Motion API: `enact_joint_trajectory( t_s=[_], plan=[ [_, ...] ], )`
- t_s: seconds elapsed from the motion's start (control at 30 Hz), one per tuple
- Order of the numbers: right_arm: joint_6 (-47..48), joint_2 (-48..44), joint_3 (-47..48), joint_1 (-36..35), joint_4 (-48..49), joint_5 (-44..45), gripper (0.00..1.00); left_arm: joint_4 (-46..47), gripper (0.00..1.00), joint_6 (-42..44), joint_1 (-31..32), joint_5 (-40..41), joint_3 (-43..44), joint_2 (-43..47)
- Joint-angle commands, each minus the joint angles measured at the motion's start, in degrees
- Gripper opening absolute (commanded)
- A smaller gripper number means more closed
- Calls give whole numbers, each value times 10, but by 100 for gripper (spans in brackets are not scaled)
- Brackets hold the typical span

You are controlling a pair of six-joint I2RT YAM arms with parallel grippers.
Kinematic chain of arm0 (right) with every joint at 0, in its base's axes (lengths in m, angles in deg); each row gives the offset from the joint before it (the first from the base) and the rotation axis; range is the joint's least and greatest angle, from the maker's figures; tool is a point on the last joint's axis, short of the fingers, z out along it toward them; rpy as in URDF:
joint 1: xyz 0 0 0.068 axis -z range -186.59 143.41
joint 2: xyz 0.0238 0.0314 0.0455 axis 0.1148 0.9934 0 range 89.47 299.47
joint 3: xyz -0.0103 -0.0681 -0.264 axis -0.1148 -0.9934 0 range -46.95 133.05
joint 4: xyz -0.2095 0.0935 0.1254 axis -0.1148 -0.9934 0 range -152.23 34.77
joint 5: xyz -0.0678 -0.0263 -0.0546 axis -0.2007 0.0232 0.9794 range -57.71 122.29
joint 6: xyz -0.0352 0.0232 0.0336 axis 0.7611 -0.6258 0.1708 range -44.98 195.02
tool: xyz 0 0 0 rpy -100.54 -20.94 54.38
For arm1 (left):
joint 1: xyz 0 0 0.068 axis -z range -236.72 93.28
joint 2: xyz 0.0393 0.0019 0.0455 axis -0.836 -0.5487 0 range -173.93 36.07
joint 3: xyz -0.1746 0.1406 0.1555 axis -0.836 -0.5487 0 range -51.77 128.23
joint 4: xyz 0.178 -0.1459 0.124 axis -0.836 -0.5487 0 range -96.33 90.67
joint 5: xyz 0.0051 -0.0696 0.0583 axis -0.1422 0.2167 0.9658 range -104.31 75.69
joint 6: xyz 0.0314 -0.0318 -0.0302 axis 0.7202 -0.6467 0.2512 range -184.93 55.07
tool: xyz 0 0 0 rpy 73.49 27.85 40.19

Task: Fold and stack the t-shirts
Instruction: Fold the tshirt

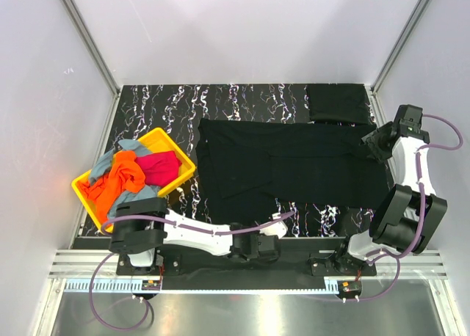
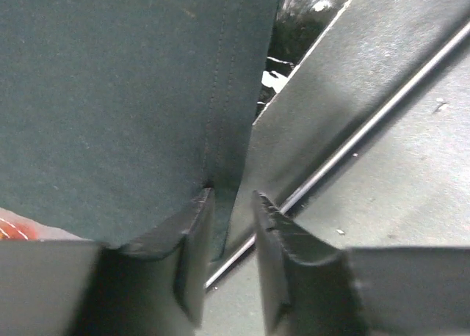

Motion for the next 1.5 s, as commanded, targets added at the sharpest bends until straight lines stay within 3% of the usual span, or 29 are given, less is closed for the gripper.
enact_joint_trajectory(
  t_s=[0.0,0.03,0.13,0.3,0.6,0.83,0.9,1.1,1.3,1.47],
  plan=[
    [0,-18,-13,0,-5,8,55,0,25,-13,0,43,14,-1],
    [-6,-19,-20,1,-10,27,55,-4,14,-14,1,45,14,2],
    [-37,-33,-37,13,-25,34,56,-24,0,-17,0,48,20,16],
    [-110,-87,-97,39,-38,39,58,-48,0,-13,0,51,30,45],
    [-151,-181,-176,119,-102,187,53,-73,0,22,-5,70,43,119],
    [-122,-139,-223,161,-72,198,51,-77,0,17,-9,59,44,147],
    [-92,-132,-232,171,-36,178,56,-70,9,12,-9,56,33,143],
    [-66,-134,-251,181,14,125,56,4,36,13,-8,32,8,100],
    [-53,-140,-247,181,24,114,56,35,45,-3,-9,12,3,40],
    [-47,-146,-241,181,25,115,56,40,45,-11,-8,13,0,9]
  ],
)
